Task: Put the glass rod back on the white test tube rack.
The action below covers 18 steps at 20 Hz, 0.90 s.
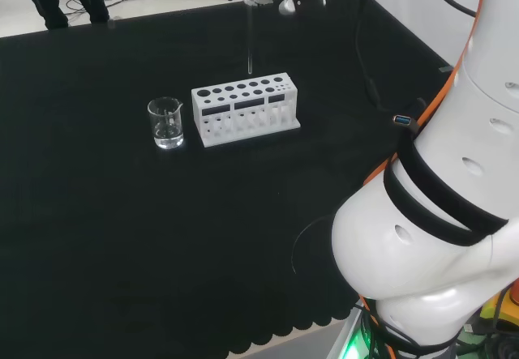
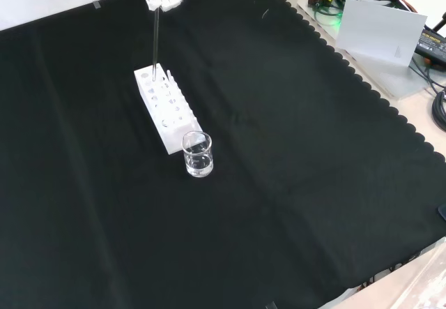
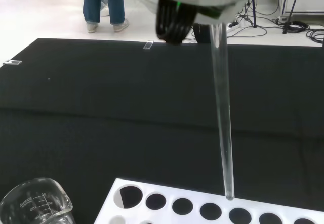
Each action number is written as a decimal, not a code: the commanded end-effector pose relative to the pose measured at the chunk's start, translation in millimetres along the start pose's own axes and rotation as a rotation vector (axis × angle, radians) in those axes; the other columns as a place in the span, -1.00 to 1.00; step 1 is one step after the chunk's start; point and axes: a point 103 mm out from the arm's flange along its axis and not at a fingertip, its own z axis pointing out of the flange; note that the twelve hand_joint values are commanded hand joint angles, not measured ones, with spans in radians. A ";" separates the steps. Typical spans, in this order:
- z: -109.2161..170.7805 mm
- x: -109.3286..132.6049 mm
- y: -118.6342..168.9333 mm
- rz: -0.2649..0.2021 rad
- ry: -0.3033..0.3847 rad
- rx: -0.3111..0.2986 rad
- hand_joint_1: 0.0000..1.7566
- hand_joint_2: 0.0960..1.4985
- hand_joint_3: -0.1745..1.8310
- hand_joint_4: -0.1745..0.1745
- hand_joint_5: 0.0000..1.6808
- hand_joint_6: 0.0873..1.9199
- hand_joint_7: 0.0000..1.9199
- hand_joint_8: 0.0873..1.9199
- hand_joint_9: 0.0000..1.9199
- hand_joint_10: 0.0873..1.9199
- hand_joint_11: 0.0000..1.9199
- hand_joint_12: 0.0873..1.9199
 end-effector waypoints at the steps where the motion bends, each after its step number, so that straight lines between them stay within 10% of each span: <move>1: 4.5 1.0 2.2 0.002 0.004 0.005 0.50 -0.18 -0.13 -1.00 0.46 -0.57 0.28 0.05 0.76 -0.32 0.73 -0.23; 18: 28.5 -12.2 7.7 0.017 0.011 0.017 0.50 -0.18 -0.13 -1.00 0.47 -0.57 0.28 0.05 0.76 -0.32 0.73 -0.23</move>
